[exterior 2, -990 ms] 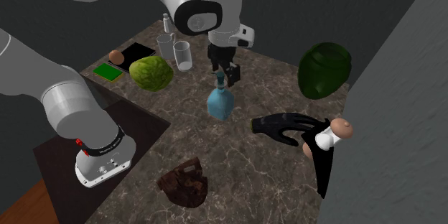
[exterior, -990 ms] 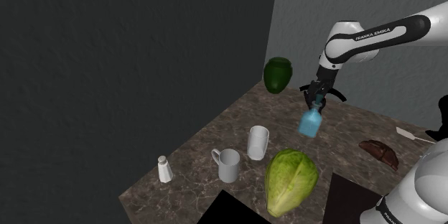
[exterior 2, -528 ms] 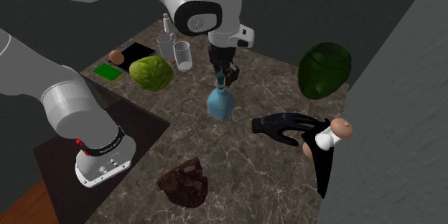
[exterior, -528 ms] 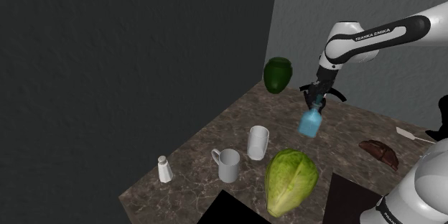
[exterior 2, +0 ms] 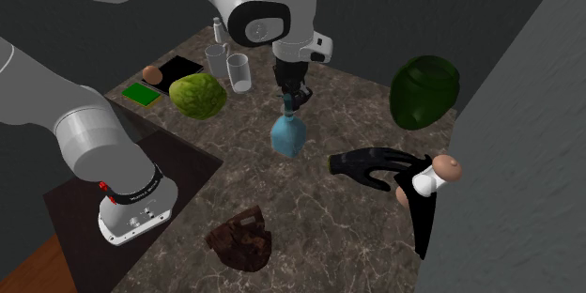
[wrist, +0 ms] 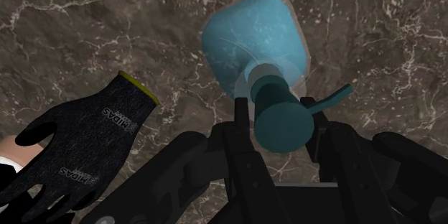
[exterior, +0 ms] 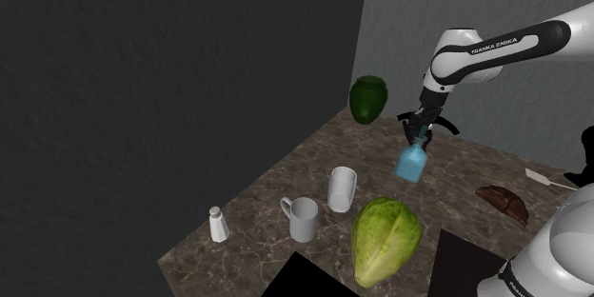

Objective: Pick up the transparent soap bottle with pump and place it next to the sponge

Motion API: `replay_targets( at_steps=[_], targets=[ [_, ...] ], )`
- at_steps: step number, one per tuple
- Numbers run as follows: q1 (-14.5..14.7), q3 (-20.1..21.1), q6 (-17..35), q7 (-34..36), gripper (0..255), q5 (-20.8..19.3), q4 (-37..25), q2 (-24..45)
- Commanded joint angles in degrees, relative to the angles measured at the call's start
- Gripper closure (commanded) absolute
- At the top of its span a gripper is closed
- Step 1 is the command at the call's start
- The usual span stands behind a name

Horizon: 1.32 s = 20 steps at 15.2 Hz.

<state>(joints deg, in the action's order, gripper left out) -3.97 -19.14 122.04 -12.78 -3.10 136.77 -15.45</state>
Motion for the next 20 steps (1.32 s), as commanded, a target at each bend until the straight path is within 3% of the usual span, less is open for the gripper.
replay_targets(
  at_steps=[1, 20],
  targets=[
    [0.0, 0.0, 0.0, 0.0, 255, 0.0, 0.0, 0.0],
    [0.1, 1.4, -15.2, 1.2, 255, -0.5, -11.2, -4.1]
  ],
)
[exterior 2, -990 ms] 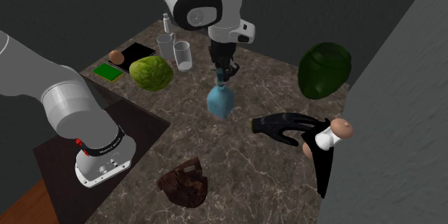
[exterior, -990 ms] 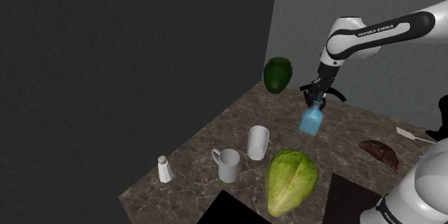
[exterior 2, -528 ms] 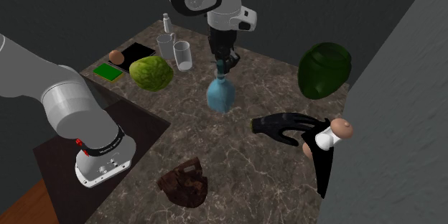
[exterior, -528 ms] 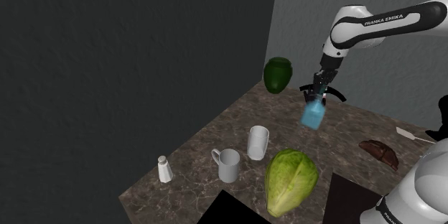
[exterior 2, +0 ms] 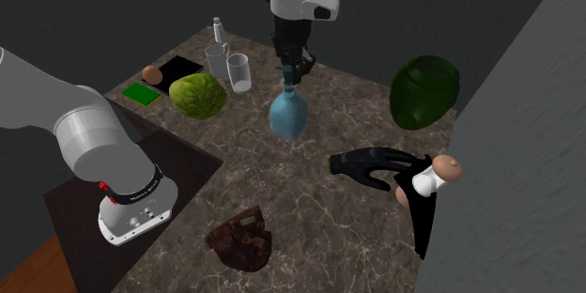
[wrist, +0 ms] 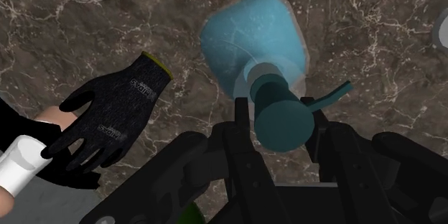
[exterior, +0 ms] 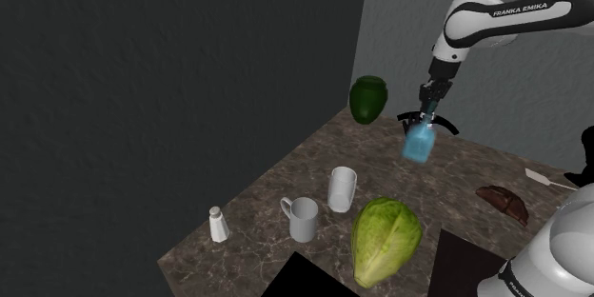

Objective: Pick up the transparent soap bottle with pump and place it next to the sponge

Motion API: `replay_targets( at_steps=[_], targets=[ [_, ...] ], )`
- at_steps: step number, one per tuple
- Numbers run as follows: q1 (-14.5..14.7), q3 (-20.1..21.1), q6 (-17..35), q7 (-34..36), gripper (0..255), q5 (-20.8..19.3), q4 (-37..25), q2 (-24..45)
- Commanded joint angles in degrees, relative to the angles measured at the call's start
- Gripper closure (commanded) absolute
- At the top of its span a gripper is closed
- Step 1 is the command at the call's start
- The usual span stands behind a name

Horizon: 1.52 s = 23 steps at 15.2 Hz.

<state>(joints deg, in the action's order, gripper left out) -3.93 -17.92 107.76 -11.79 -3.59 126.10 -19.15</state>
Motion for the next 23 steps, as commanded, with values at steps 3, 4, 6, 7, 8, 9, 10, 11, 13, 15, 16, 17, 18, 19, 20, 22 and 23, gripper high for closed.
replay_targets(
  at_steps=[3, 4, 6, 7, 8, 9, 10, 11, 13, 15, 16, 17, 18, 19, 20, 22, 23],
  targets=[
    [0.1, 0.3, -3.2, 0.3, 255, 0.0, -2.7, -0.6],
    [0.1, 0.4, -4.0, 0.3, 255, 0.0, -3.4, -0.6],
    [0.1, 0.5, -5.5, 0.3, 255, 0.1, -4.9, -0.7],
    [0.2, 0.5, -6.3, 0.3, 255, 0.1, -5.7, -0.7],
    [0.2, 0.6, -7.1, 0.3, 255, 0.1, -6.5, -0.6],
    [0.2, 0.6, -7.8, 0.4, 255, 0.1, -7.3, -0.6],
    [0.2, 0.6, -8.6, 0.4, 255, 0.2, -8.1, -0.6],
    [0.3, 0.7, -9.4, 0.4, 255, 0.2, -8.9, -0.5],
    [0.3, 0.7, -10.9, 0.4, 255, 0.3, -10.6, -0.4],
    [0.4, 0.8, -12.4, 0.4, 255, 0.4, -12.3, -0.2],
    [0.4, 0.8, -13.2, 0.4, 255, 0.4, -13.2, -0.1],
    [0.4, 0.8, -14.0, 0.3, 255, 0.5, -14.1, 0.1],
    [0.5, 0.9, -14.7, 0.3, 255, 0.5, -15.0, 0.2],
    [0.5, 0.9, -15.5, 0.3, 255, 0.6, -15.9, 0.4],
    [0.5, 0.9, -16.3, 0.3, 255, 0.6, -16.8, 0.6],
    [0.6, 0.9, -17.8, 0.3, 255, 0.7, -18.7, 0.9],
    [0.6, 0.9, -18.6, 0.2, 255, 0.8, -19.7, 1.1]
  ],
)
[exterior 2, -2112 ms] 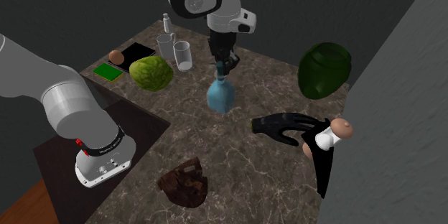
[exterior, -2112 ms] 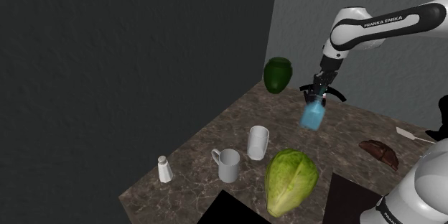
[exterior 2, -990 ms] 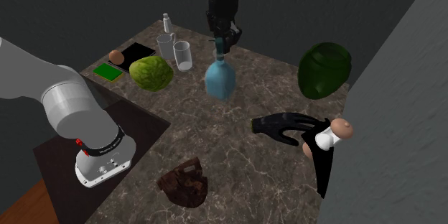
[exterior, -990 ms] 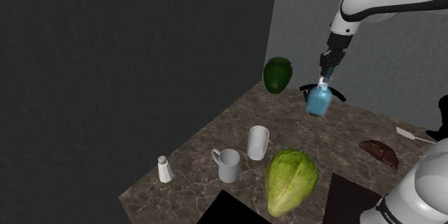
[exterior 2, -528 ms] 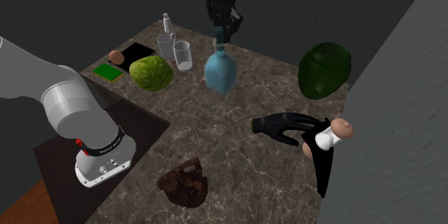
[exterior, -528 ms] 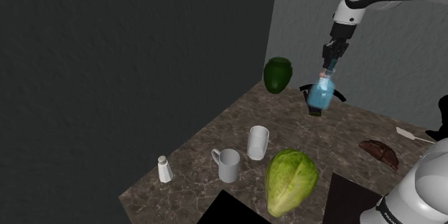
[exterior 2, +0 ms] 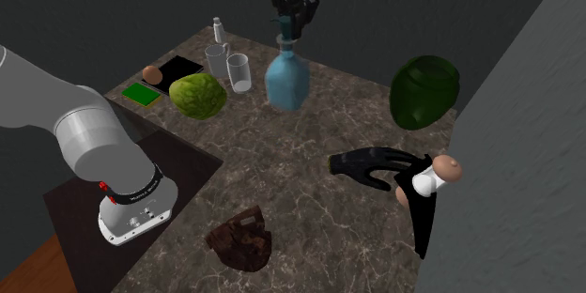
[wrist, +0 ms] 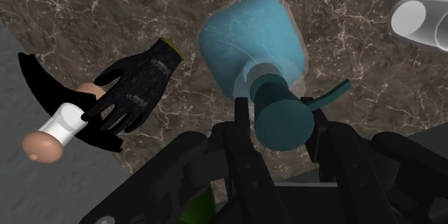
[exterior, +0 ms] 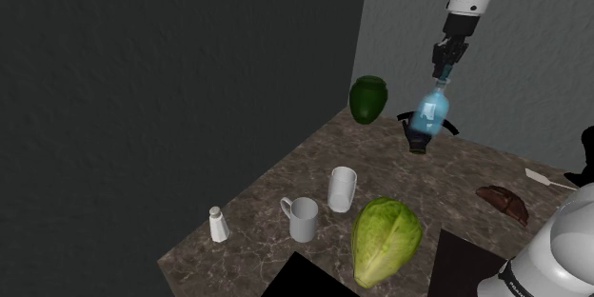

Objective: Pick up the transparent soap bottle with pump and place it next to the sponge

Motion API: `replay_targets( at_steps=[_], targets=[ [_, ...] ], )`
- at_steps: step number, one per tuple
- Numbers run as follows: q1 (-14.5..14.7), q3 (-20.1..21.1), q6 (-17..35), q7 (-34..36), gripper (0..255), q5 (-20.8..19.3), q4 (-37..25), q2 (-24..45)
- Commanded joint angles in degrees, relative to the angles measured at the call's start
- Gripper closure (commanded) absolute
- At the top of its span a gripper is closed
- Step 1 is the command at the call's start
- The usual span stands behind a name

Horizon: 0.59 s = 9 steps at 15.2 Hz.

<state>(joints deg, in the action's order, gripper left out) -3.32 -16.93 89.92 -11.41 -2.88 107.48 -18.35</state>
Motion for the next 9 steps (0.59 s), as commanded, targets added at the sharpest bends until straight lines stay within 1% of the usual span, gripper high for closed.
replay_targets(
  at_steps=[1, 9],
  targets=[
    [0.0, -0.1, -1.5, -0.2, 255, 0.1, -2.1, 0.6],
    [0.2, -0.2, -7.9, -0.5, 255, 0.7, -10.7, 2.9]
  ],
)
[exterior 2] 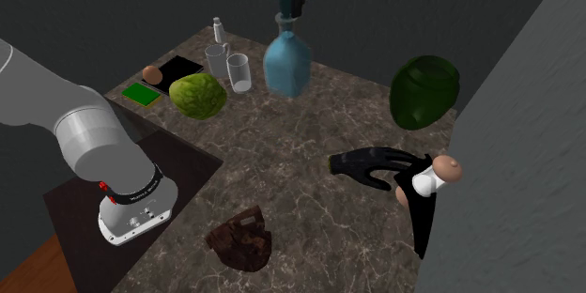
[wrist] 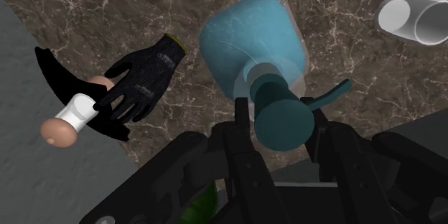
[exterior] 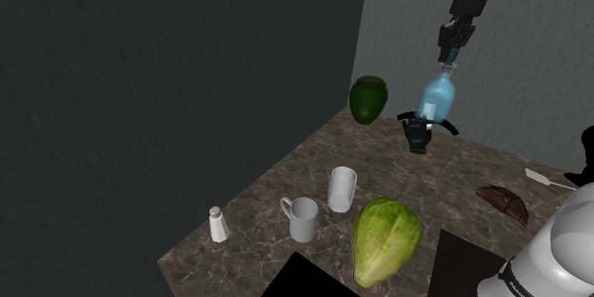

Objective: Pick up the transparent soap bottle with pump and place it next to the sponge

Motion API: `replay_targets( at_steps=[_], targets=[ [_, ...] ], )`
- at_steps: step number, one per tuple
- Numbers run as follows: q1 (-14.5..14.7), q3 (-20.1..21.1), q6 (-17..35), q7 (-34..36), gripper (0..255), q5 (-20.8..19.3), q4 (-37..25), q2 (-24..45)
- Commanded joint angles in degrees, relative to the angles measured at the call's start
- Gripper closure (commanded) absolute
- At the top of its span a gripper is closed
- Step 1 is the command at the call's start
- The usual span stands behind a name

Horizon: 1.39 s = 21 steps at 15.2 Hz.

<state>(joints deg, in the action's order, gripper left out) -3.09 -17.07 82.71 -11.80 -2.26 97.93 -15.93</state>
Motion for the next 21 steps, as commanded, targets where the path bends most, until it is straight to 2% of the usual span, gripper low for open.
replay_targets(
  at_steps=[1, 6, 13, 21],
  targets=[
    [0.0, -0.1, -1.5, -0.2, 255, 0.2, -2.3, 0.8],
    [0.1, -0.3, -5.2, -0.5, 255, 0.7, -7.8, 2.6],
    [1.9, 6.6, -5.7, 8.7, 255, 0.0, 3.9, -9.7],
    [3.5, 14.8, -8.0, 18.6, 255, 3.2, 12.4, -20.5]
  ],
)
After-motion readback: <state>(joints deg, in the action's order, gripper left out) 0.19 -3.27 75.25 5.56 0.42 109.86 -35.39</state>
